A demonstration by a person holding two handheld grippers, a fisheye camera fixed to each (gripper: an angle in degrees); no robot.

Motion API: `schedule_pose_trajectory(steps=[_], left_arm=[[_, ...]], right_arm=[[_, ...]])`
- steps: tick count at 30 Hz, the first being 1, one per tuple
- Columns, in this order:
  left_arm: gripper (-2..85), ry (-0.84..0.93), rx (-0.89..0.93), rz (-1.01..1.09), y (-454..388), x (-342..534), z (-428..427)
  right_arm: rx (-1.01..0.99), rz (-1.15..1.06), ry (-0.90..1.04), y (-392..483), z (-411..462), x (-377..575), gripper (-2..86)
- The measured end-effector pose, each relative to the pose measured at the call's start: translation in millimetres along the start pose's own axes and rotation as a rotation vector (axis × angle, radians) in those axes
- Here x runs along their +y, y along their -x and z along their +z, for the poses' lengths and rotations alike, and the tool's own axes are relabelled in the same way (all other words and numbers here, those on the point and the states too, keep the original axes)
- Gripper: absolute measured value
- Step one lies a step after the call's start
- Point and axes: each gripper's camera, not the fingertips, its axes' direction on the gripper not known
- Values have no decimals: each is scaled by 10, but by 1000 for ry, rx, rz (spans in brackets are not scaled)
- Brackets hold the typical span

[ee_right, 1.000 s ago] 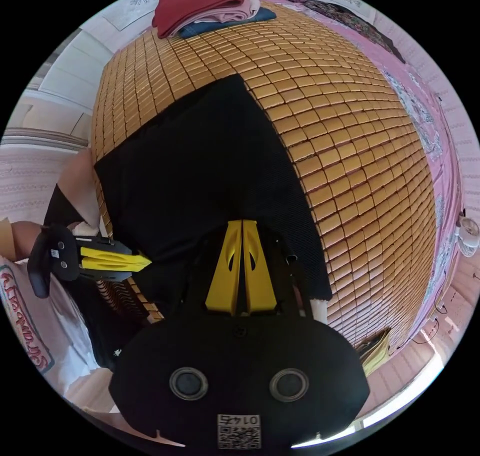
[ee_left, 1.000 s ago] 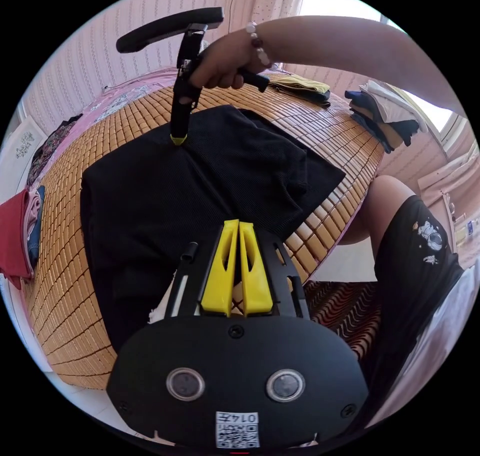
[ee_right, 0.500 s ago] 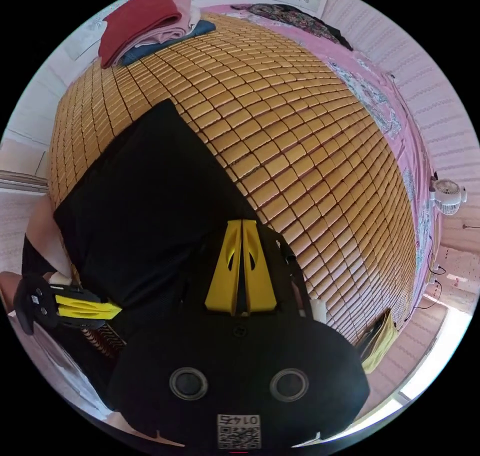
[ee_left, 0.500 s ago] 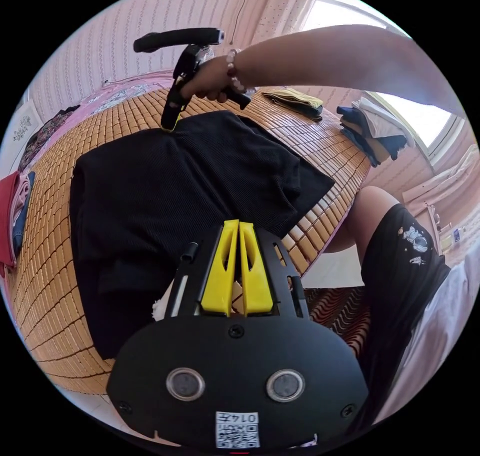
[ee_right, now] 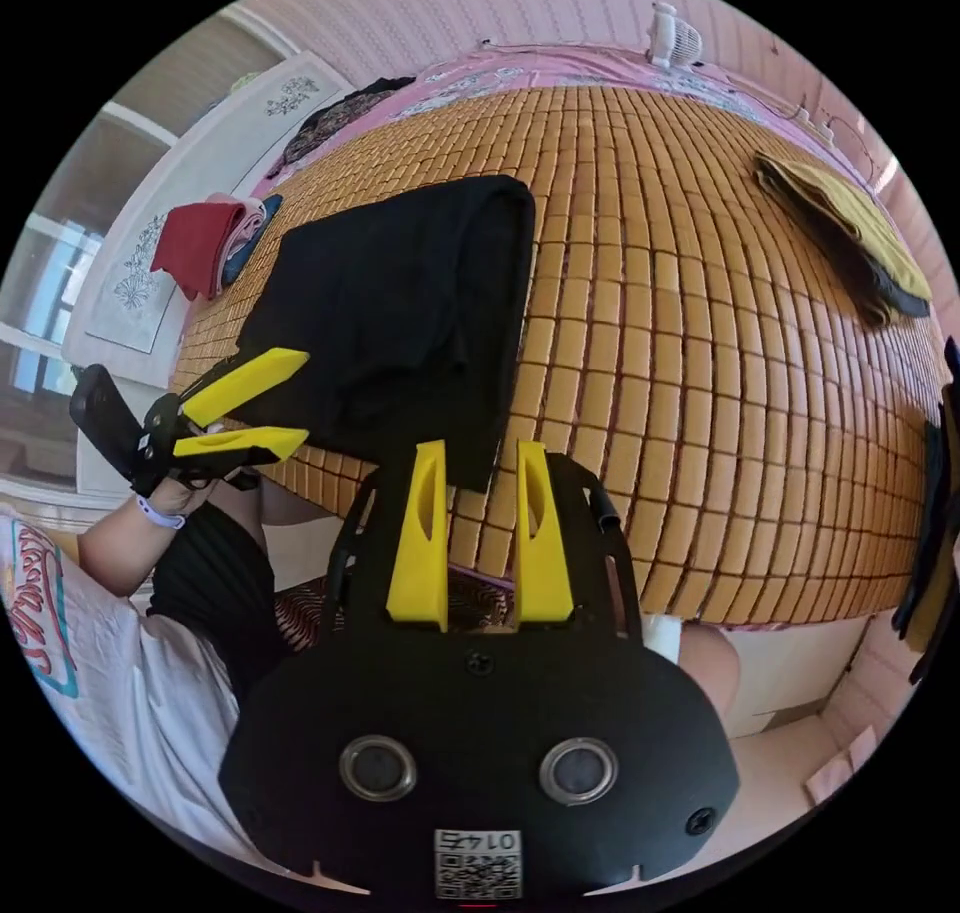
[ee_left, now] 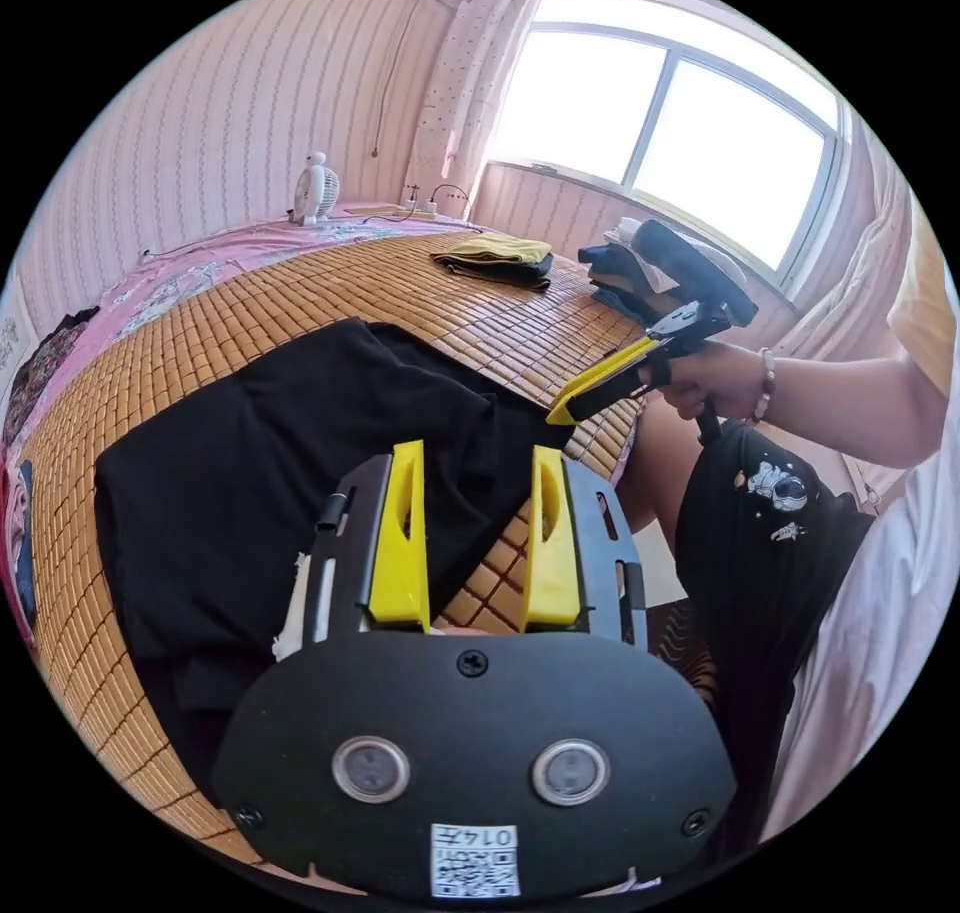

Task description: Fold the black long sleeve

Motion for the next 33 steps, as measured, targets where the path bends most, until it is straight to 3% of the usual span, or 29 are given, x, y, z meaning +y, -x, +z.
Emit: schedule_pose_trajectory(steps=[3,10,14,17,19,25,29,33], left_arm=[[169,20,-27,92,-171,-144,169],[218,142,-32,181,-375,-356,599],[185,229,-69,122,-404,-401,827],[75,236,-223,77,-470,-360,839],[45,257,-276,132,-599,-292,788],[40,231,-159,238,-888,65,440],[39,210,-125,240,-999,255,269],[38,202,-62,200,-995,370,141]], right_arm=[[-136,51,-27,-319,-26,105,37],[-565,84,-175,-874,-237,170,16],[-717,100,-259,-1091,-323,206,18],[-689,66,-236,-1121,-329,261,29],[-641,35,-261,-1176,-383,334,44],[-579,238,-345,-1834,-318,460,83],[-428,318,-372,-1963,-260,329,116],[-418,398,-445,-2035,-211,358,77]])
